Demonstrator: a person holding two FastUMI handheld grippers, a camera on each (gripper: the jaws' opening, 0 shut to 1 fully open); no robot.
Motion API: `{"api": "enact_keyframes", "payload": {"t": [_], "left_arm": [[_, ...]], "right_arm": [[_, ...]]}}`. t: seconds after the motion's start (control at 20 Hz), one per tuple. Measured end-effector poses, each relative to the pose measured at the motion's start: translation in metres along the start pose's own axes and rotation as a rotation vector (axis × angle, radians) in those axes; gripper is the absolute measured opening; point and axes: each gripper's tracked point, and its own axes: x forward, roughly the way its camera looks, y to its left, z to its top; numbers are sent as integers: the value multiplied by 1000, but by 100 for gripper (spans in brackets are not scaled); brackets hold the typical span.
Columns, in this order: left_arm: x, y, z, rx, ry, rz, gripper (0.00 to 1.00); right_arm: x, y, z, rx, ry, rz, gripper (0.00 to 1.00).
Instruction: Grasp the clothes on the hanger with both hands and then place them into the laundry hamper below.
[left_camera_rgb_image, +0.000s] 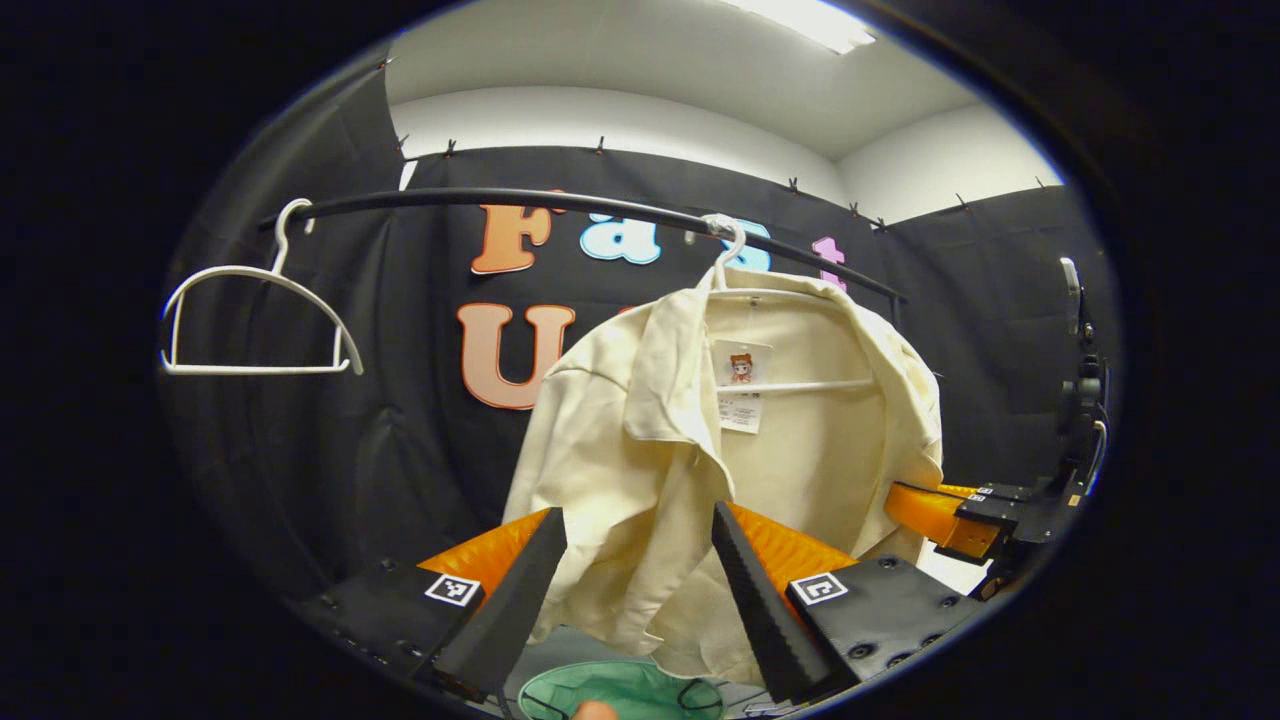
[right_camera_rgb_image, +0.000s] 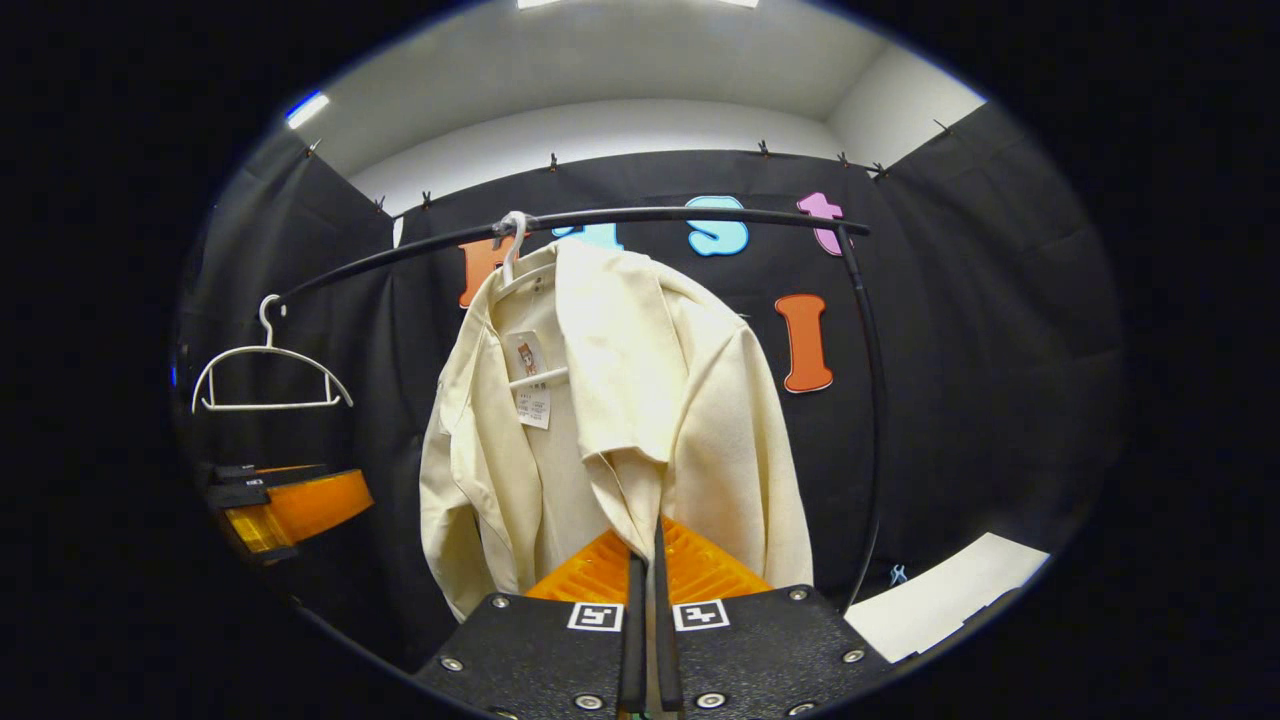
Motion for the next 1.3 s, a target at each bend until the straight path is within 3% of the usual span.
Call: {"api": "enact_keyframes", "payload": {"t": [0.05,0.3,0.35,0.45,0.7,0.8,1.0,1.05,1.2,1.25,1.3], "left_arm": [[9,-4,0,10,-5,-5,93],[52,-18,-22,-23,51,-31,97],[60,-23,-25,-39,52,-50,94],[73,-29,-27,-48,47,-73,100],[101,-16,-25,30,25,-1,97],[108,-19,-26,34,19,-1,100],[124,-28,-37,94,13,-8,96],[127,-31,-41,96,33,-7,94],[129,-30,-51,63,74,-3,66],[130,-30,-51,51,75,-4,64],[129,-30,-51,42,79,-11,55]], "right_arm": [[-2,-1,1,-2,-2,3,4],[-7,-6,6,-2,-16,16,4],[-9,-7,5,-4,-14,21,4],[-14,-10,5,-4,-17,27,4],[-18,-12,10,-3,-31,35,4],[-19,-15,11,-9,-36,34,4],[-23,-17,11,-16,-43,35,4],[-22,-16,12,-20,-46,33,4],[-24,-20,16,-32,-63,24,4],[-25,-21,17,-33,-67,23,4],[-25,-21,17,-32,-68,22,4]]}}
